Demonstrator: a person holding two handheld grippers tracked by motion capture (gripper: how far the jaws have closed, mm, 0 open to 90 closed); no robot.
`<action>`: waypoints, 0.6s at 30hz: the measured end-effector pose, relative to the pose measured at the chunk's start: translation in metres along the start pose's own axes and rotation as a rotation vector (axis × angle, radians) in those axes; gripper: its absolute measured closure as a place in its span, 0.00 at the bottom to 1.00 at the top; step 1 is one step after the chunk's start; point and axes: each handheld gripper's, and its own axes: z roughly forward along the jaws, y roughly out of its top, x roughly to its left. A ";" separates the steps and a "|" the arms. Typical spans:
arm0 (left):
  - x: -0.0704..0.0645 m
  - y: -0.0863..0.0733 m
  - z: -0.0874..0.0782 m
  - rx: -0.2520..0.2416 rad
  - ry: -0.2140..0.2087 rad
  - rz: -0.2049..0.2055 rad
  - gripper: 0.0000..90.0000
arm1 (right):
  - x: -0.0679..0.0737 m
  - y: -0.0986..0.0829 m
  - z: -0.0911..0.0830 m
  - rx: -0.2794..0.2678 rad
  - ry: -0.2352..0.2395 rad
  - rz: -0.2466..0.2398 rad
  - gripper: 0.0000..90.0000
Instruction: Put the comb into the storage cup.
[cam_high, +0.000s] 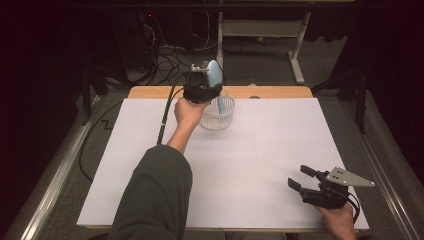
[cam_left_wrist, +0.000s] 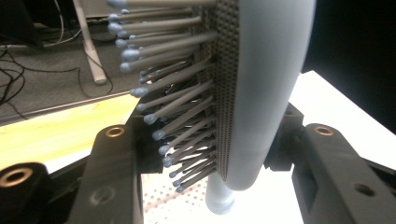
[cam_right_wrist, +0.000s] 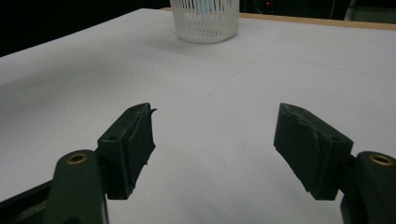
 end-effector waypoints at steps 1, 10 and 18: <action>0.001 -0.001 0.000 0.002 0.000 -0.001 0.55 | 0.000 0.000 0.000 0.000 0.000 0.000 0.32; 0.004 -0.006 0.002 -0.001 -0.006 -0.018 0.55 | 0.000 0.000 0.001 0.003 0.000 0.001 0.32; 0.004 -0.011 0.008 0.012 -0.007 -0.021 0.55 | -0.001 0.000 0.000 0.001 0.002 0.005 0.32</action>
